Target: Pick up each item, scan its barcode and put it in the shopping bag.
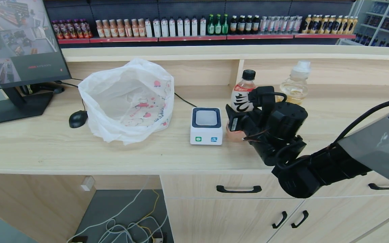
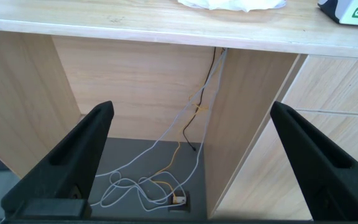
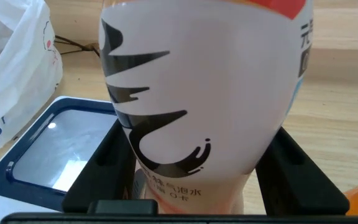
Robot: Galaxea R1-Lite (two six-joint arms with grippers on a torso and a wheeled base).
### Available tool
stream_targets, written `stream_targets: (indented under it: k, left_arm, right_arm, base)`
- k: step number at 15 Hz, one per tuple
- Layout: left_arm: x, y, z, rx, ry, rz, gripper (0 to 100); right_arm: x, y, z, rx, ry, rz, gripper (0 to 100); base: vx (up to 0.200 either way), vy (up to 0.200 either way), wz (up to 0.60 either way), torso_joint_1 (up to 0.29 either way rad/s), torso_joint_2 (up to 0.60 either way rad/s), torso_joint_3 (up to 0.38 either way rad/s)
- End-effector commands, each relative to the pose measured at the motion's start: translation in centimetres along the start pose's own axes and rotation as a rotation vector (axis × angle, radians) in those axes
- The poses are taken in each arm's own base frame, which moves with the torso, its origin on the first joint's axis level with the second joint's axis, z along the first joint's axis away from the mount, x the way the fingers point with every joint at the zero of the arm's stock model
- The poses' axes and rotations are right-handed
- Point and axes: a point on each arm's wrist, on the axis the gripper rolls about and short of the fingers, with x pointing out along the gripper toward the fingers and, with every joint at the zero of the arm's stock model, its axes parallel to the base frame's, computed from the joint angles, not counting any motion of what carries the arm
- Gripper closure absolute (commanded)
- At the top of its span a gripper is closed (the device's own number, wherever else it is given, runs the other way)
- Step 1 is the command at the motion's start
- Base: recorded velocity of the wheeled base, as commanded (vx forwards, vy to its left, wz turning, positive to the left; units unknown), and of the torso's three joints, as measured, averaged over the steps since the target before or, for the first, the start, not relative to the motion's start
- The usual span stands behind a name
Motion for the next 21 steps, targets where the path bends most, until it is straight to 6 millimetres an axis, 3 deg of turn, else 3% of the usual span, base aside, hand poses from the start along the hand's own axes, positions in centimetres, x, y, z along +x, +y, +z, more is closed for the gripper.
stream_targets:
  k: [1,4,9,12,13,16,17,21]
  left_arm:
    - [0.0,0.0,0.0,0.000,0.000,0.002,0]
    - [0.0,0.0,0.0,0.000,0.000,0.002,0]
    - [0.0,0.0,0.0,0.000,0.000,0.002,0]
    - [0.0,0.0,0.0,0.000,0.000,0.002,0]
    - [0.0,0.0,0.0,0.000,0.000,0.002,0]
    - [0.0,0.0,0.0,0.000,0.000,0.000,0]
    - [0.0,0.0,0.0,0.000,0.000,0.002,0]
    - [0.0,0.0,0.0,0.000,0.000,0.002,0]
  right_arm:
    - [-1.0,0.1,2.0,0.017,-0.036,0.025,100]
    - [-3.3,-0.3,4.5,0.043,-0.062,0.043,100]
    - [-7.4,-0.3,7.2,0.057,-0.081,0.086,100]
    - [-9.0,0.6,8.8,0.081,-0.135,0.126,100]
    - [-11.2,0.4,9.4,0.074,-0.135,0.097,100]
    - [-15.3,-1.0,9.6,0.014,-0.109,0.097,100]
    - [-17.6,-2.4,9.8,-0.003,-0.106,0.084,100]
    - [-20.7,-4.4,10.3,0.003,-0.125,0.084,100]
  base:
    - [0.000,0.000,0.00,0.000,0.00,0.000]
    - [0.000,0.000,0.00,0.000,0.00,0.000]
    - [0.000,0.000,0.00,0.000,0.00,0.000]
    - [0.000,0.000,0.00,0.000,0.00,0.000]
    - [0.000,0.000,0.00,0.000,0.00,0.000]
    - [0.000,0.000,0.00,0.000,0.00,0.000]
    - [0.000,0.000,0.00,0.000,0.00,0.000]
    - [0.000,0.000,0.00,0.000,0.00,0.000]
